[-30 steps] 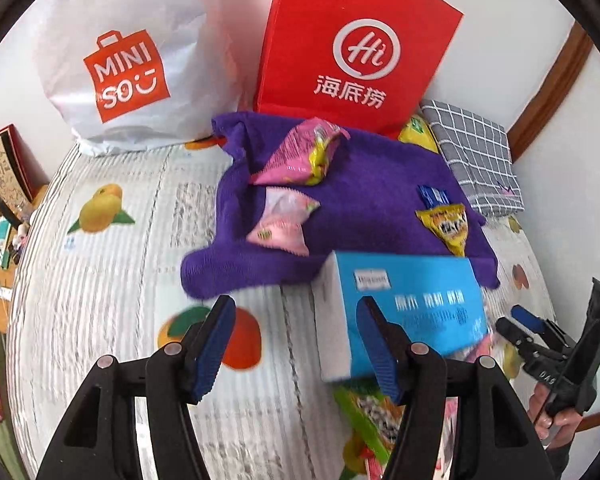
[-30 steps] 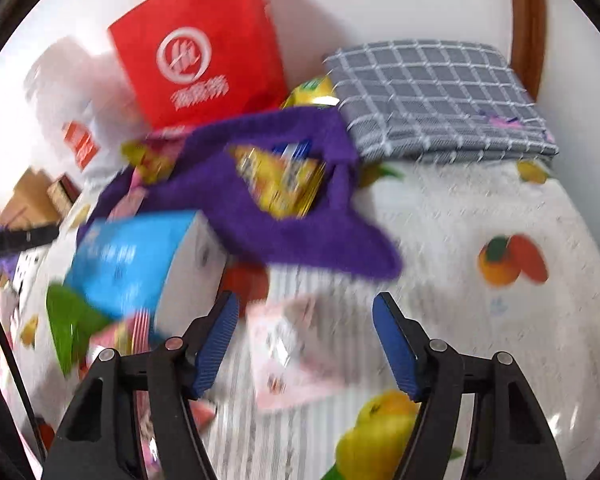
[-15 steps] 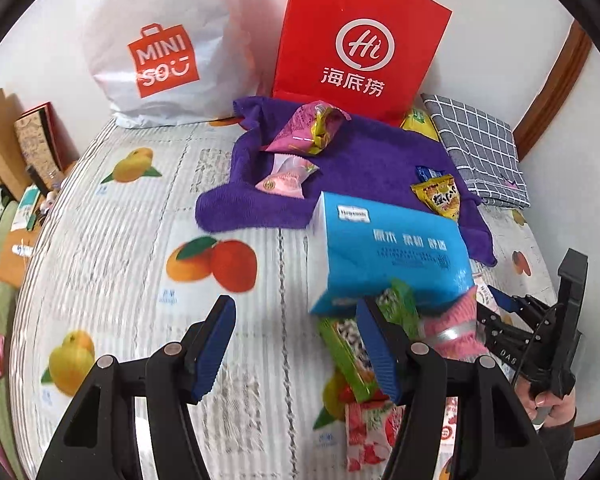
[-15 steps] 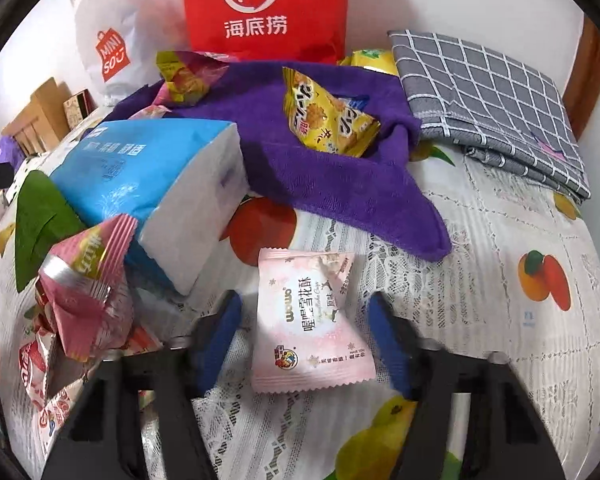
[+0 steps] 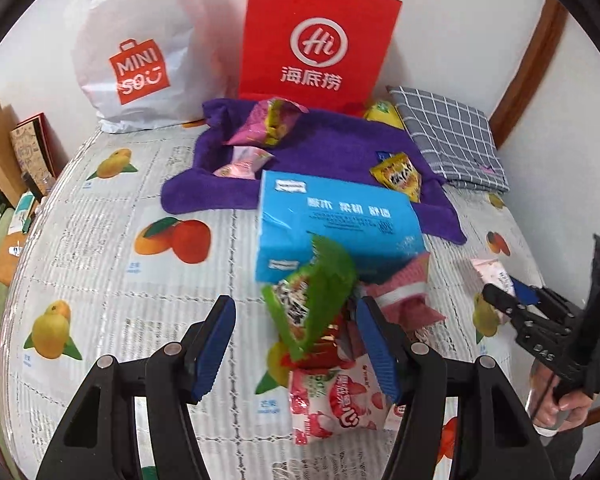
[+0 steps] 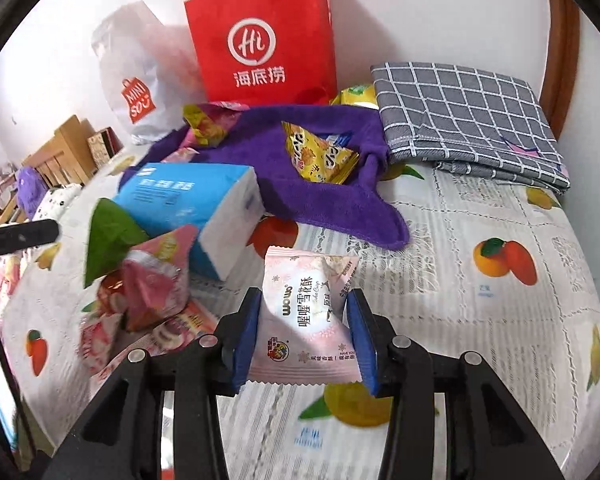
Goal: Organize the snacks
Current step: 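Grasp the pink 'mom' packet with the right gripper while the left moves to the pile, then grasp the green leaf-shaped snack bag with the left gripper while the right lifts its packet, then carry the pink packet and green bag up and over the purple towel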
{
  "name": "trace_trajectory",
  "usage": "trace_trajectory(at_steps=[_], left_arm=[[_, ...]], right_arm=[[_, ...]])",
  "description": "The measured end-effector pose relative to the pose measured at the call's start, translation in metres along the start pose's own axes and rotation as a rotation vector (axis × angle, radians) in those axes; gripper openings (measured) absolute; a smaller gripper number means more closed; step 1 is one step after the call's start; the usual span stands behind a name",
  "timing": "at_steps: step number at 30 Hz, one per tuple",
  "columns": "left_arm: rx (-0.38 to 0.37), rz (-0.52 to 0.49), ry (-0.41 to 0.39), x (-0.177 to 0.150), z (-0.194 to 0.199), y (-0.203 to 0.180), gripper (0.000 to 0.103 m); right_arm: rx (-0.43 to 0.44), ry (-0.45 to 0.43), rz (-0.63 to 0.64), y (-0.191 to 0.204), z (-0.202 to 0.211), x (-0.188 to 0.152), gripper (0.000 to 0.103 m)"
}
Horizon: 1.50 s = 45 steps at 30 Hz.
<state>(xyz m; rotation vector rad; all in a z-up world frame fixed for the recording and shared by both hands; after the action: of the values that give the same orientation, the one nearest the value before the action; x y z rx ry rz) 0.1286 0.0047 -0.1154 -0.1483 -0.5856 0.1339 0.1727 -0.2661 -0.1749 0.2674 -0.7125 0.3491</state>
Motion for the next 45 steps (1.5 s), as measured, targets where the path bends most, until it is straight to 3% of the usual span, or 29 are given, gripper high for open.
trace_trajectory(at_steps=[12, 17, 20, 23, 45], left_arm=[[0.011, -0.036, 0.061, 0.003, -0.040, -0.011, 0.061], [0.036, -0.079, 0.074, 0.007, -0.059, -0.009, 0.061], [0.009, -0.073, 0.081, 0.008, -0.067, -0.006, 0.061], [-0.010, -0.083, 0.076, 0.008, -0.069, -0.007, 0.054], [-0.122, -0.070, -0.016, -0.025, 0.019, 0.013, 0.051]], right_arm=[[-0.014, -0.052, -0.036, -0.003, 0.038, -0.014, 0.043], [-0.019, -0.054, -0.061, -0.002, 0.039, -0.018, 0.043], [-0.024, -0.042, -0.059, 0.001, 0.035, -0.018, 0.043], [-0.033, -0.035, -0.055, 0.005, 0.032, -0.017, 0.043], [-0.044, -0.031, -0.130, 0.063, 0.058, -0.033, 0.043]])
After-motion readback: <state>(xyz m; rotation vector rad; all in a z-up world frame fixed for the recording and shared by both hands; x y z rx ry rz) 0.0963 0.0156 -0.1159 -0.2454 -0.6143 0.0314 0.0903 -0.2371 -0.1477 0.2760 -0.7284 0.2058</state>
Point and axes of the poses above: each gripper's, at about its wrist camera, not at the fingertips, and z roughly against the way its jaws point, y to its left, x to its top, the point moved 1 cm from there along -z, roughly the way its jaws point, and after that the axes turned 1 degree about -x, right-handed, at the moved point
